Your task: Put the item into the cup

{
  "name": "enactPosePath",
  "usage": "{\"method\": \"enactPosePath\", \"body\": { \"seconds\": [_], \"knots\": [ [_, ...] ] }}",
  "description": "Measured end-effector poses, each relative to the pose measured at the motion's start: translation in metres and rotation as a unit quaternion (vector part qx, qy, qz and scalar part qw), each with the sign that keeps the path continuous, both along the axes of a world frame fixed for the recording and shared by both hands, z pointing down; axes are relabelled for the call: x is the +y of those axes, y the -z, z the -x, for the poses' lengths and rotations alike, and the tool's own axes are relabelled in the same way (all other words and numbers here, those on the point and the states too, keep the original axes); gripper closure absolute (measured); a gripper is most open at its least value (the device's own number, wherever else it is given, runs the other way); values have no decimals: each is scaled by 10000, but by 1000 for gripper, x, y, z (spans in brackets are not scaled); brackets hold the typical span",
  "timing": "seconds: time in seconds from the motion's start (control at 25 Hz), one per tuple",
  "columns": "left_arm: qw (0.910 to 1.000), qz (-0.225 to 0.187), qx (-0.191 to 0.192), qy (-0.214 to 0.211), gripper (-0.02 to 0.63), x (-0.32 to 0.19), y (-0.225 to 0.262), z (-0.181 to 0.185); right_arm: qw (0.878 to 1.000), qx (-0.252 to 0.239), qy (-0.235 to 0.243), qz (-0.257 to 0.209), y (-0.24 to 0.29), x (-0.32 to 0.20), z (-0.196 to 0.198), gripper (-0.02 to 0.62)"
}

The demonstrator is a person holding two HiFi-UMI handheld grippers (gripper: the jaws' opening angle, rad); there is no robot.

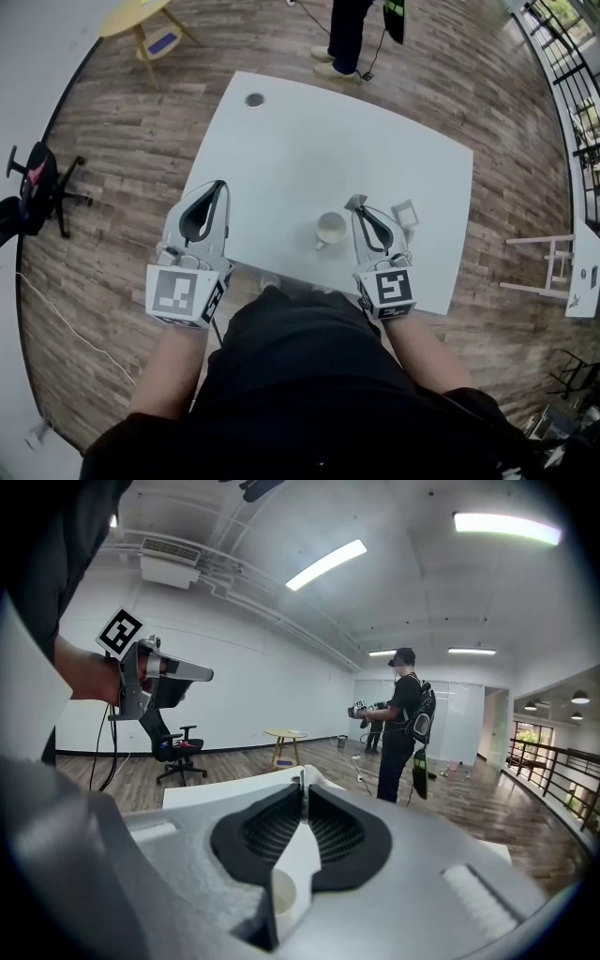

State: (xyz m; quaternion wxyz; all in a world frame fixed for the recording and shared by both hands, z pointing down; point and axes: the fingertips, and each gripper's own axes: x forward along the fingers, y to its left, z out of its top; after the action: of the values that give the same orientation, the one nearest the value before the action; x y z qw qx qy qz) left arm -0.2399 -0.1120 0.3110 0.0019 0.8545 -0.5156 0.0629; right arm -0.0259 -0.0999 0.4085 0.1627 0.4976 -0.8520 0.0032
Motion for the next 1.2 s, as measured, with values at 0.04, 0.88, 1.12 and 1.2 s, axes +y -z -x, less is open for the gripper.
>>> {"method": "enactPosePath", "body": {
  "seconds": [0.04,0.88,1.12,1.2],
  "knots": [
    [10000,1,-27,-20,611,0,0,-2,10000,-8,-7,12,-1,1,-1,565],
    [9986,331,-169,-384,611,-7,-20,-28,9992,-56,6,389,-23,10,3,565],
    [9980,426,-183,-420,611,-7,-27,-29,9988,-83,4,485,-29,12,6,565],
    [9980,443,-179,-415,611,-7,-29,-29,9987,-82,20,512,-32,13,7,565]
  ]
}}
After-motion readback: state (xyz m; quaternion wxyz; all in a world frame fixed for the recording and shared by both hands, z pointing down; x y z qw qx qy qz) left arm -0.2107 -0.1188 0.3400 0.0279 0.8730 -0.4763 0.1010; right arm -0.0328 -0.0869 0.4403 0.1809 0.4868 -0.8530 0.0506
